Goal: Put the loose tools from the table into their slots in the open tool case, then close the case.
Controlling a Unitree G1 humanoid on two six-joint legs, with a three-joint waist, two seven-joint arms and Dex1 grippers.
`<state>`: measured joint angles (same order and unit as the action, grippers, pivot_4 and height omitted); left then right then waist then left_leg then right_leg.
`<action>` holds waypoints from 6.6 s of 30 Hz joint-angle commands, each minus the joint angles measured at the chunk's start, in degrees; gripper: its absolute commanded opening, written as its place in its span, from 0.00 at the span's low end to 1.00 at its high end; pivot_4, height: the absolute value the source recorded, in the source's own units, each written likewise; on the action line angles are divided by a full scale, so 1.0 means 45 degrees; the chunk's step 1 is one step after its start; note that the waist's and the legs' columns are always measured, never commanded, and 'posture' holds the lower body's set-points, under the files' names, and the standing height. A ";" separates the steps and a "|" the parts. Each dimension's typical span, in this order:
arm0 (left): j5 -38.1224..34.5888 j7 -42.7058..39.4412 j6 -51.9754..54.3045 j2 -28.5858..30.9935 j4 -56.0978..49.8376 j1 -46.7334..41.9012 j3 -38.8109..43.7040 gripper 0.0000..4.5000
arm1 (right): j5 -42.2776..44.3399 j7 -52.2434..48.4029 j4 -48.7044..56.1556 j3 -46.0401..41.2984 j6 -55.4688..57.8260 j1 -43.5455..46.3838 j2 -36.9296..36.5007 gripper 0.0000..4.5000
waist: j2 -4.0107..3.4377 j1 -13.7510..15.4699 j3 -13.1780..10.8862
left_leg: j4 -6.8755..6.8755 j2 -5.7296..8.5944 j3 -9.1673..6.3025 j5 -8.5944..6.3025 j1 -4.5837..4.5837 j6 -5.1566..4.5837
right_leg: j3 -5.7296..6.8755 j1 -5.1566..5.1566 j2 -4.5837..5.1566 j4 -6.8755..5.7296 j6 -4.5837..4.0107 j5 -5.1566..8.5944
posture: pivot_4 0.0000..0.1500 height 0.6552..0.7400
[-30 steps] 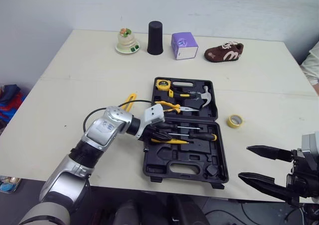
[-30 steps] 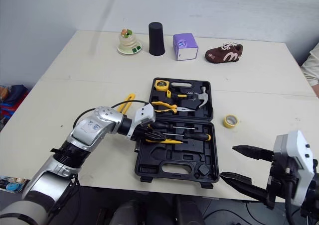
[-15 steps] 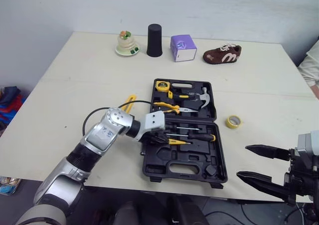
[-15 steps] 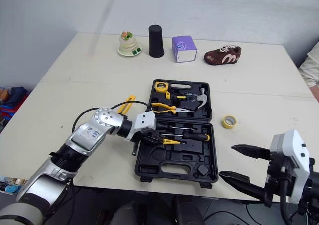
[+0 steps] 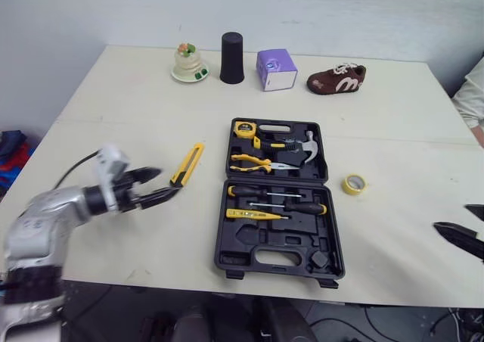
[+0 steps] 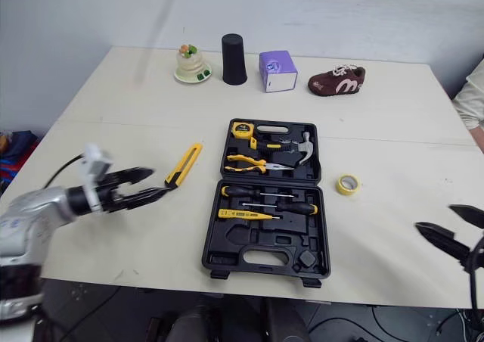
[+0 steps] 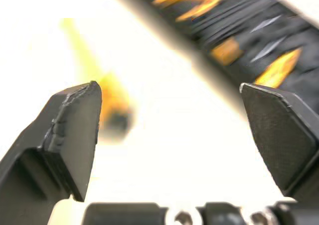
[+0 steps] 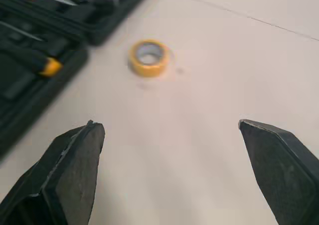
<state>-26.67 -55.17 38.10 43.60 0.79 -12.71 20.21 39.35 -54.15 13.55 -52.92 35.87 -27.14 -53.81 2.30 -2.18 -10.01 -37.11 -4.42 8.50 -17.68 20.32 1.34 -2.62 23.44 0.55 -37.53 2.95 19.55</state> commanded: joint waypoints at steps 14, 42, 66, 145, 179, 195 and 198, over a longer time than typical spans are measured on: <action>-0.0171 0.2600 0.0460 0.0963 -0.0481 0.1771 0.2334 0.99 | -0.1212 -0.1306 -0.3027 0.0130 -0.1330 0.1898 -0.0770 1.00 | -0.0005 0.0058 -0.0015 | 0.0022 0.0011 0.0006 -0.0067 -0.0001 -0.0094 | 0.0042 -0.0002 0.0057 0.0019 -0.0038 -0.0029 | 1.00 0.93; 0.2558 0.7645 0.4138 -0.2912 0.1192 -0.5330 -0.5329 0.93 | 0.5841 -0.0056 0.5798 0.0765 0.3205 0.3684 -0.1078 1.00 | -0.0008 0.0142 -0.0027 | -0.0026 0.0004 -0.0007 -0.0002 0.0011 0.0006 | 0.0018 -0.0009 0.0002 0.0003 -0.0003 -0.0045 | 1.00 0.93; 0.0561 -0.1484 0.2547 -0.0570 -0.3311 -0.6673 -0.8072 0.30 | 0.5677 -0.1100 0.6552 -0.1008 0.3992 0.0338 -0.1423 1.00 | -0.0007 0.0162 -0.0026 | -0.0023 0.0012 -0.0013 0.0015 0.0047 0.0001 | 0.0019 0.0002 0.0003 0.0017 0.0023 -0.0036 | 1.00 0.93; 0.5363 -0.3846 -0.5503 -0.3703 0.1714 -0.5003 -1.1825 0.01 | 0.3203 -0.1091 0.6628 0.0663 0.3033 -0.1120 -0.0100 1.00 | -0.0017 0.0089 0.0020 | -0.0006 0.0033 -0.0032 -0.0034 -0.0048 -0.0117 | -0.0009 -0.0182 0.0001 0.0033 0.0034 -0.0036 | 1.00 0.93; -0.0785 -0.1646 -0.1534 -0.0146 -0.0475 -0.3264 -0.2562 0.98 | -0.2294 -0.2628 -0.2244 0.4107 -0.1953 0.4381 -0.2668 1.00 | -0.0030 0.0001 -0.0019 | -0.0024 0.0060 0.0022 -0.0032 0.0019 -0.0083 | 0.0026 -0.0007 0.0084 0.0006 0.0038 -0.0041 | 1.00 0.93; -0.2304 -0.1753 -0.0323 -0.2410 -0.3289 -0.6546 -0.4763 0.98 | -0.7638 -0.4966 -0.5846 1.4519 -0.3140 1.4452 -0.2057 1.00 | -0.0177 -0.0252 -0.0123 | -0.0091 0.0010 0.0049 0.0025 0.0044 -0.0002 | -0.0022 0.0057 -0.0006 -0.0067 0.0026 -0.0030 | 1.00 0.93; -0.2209 -0.1920 -0.0433 -0.2389 -0.3338 -0.6498 -0.4867 0.98 | -0.7975 -0.5284 -0.6174 1.4948 -0.3348 1.4832 -0.1671 1.00 | -0.0178 -0.0260 -0.0123 | -0.0132 0.0010 0.0049 0.0022 0.0047 -0.0007 | -0.0022 0.0052 -0.0002 -0.0088 0.0026 -0.0030 | 1.00 0.93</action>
<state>-36.03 -63.46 37.08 32.54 -12.47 -40.96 -1.75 4.48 -76.91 -14.07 14.81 21.96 38.24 -61.07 1.50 -3.35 -10.57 -37.75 -4.37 8.72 -17.59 20.54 1.30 -2.72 23.67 0.55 -37.96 3.07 19.41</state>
